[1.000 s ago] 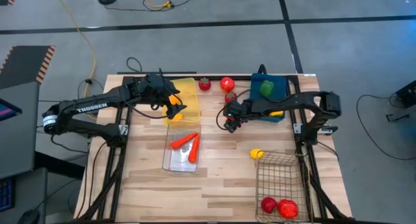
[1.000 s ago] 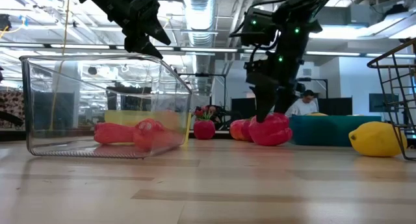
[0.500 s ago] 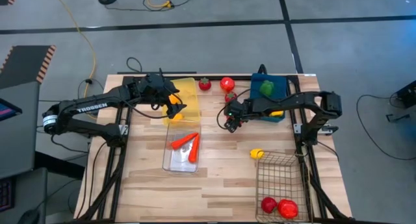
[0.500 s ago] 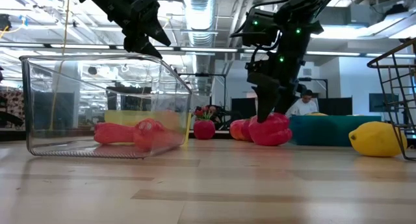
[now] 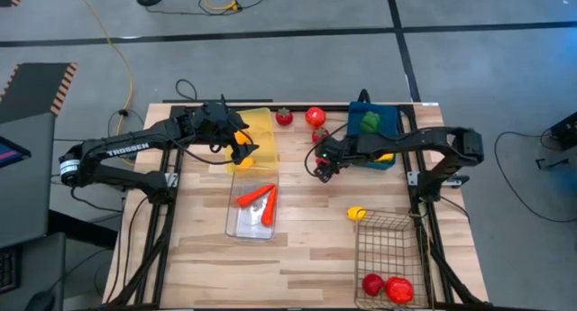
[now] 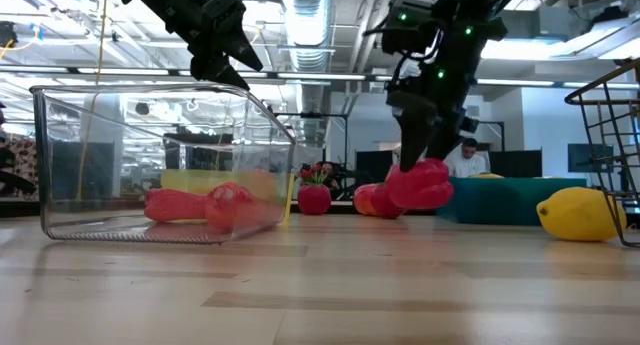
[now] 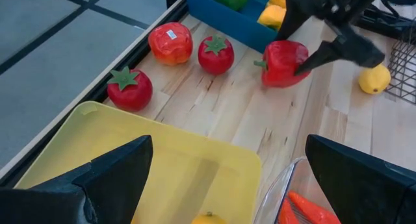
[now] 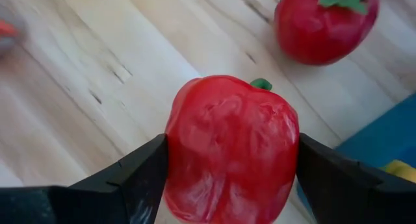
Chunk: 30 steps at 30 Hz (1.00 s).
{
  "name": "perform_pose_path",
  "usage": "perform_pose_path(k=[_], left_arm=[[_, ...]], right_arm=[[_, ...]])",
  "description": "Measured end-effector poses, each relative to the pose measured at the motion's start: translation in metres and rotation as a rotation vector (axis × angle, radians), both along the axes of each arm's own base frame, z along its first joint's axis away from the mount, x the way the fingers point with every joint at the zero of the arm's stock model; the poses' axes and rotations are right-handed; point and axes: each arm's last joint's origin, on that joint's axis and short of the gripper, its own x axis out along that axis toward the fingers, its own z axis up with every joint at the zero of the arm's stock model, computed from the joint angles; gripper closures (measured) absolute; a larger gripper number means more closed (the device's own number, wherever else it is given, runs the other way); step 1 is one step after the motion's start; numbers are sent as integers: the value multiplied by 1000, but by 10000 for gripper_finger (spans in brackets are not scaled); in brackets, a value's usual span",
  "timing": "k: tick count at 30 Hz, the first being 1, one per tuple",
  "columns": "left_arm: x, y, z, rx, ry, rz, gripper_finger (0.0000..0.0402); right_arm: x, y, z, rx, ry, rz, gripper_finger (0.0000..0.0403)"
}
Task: Sort produce into baskets
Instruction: Put the red bell pepper into the blue bin
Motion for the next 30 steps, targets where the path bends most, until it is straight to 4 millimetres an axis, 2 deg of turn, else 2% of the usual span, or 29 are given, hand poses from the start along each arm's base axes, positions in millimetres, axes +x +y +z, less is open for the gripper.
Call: perform_pose_path(k=[5,17,24,30], left_arm=[[0,0,0,0,0,0,10],[0,0,0,0,-1,0,10],[0,0,0,0,0,0,10],[0,0,0,0,-1,0,10]], right_arm=[[-16,-8,21,-7,-31,-35,75],[-73,-39,76,-84,-138,-178,75],[-96,-60,73,-95,-7,-246,65],[-102,-74,61,-55,90,-305,59]])
